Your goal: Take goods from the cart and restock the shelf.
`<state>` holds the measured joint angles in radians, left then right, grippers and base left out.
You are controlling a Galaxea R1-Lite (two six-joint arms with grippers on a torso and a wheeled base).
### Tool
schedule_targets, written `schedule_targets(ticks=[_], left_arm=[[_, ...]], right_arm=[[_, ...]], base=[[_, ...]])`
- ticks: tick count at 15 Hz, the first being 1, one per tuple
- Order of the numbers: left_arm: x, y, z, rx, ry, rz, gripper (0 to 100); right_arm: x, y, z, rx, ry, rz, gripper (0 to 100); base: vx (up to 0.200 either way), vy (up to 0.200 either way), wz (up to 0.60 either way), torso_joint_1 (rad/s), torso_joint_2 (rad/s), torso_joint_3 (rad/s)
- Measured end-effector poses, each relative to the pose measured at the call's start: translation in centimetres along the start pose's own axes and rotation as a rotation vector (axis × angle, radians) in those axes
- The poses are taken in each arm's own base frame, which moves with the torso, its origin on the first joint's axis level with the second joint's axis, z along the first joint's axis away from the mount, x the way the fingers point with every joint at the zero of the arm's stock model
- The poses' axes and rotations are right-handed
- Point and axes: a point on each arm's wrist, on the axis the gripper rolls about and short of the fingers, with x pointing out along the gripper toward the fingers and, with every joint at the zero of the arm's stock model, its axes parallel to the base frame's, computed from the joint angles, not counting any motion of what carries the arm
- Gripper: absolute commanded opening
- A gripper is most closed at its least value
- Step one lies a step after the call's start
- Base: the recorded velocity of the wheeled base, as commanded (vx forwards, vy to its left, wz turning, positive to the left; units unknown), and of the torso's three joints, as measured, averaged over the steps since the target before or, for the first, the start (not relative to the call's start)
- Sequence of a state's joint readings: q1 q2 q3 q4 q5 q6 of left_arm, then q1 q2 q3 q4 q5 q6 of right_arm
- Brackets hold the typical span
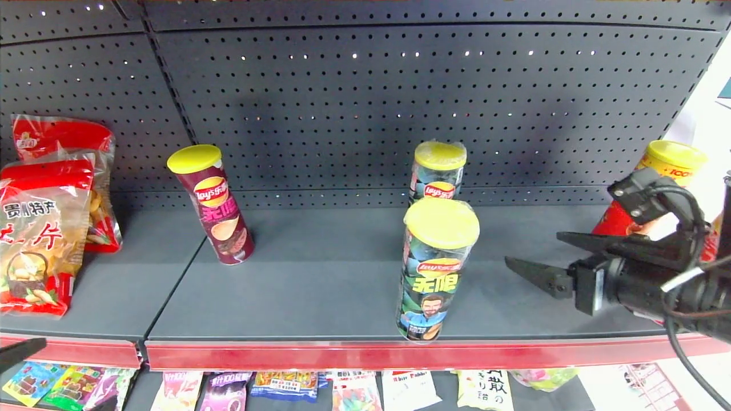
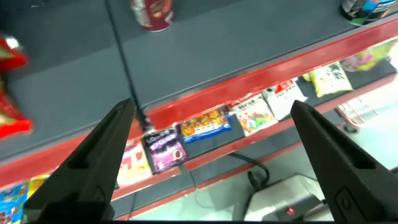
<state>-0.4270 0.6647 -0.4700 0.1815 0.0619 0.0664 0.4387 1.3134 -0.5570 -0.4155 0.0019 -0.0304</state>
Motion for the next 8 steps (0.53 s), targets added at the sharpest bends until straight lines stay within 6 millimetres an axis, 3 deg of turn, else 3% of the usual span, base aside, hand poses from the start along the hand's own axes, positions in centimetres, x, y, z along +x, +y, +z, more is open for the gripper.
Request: schedule_targets(ticks=[3,8], left_arm=[[3.4,-0.3,3.0,0.006,-0.023,-0.056,100],[12.3,-2.7,5.9,0.052,0.093,-0.181,100]], right_arm=[[-4.2,0.4,-1.7,-0.009,-0.056,0.057,100],[-10.8,0.3,-4.9,-0.007,-0.091,0.016,100]], base=[[0.000,0.000,0.00,0.000,0.00,0.000],[0.000,0.000,0.00,0.000,0.00,0.000]])
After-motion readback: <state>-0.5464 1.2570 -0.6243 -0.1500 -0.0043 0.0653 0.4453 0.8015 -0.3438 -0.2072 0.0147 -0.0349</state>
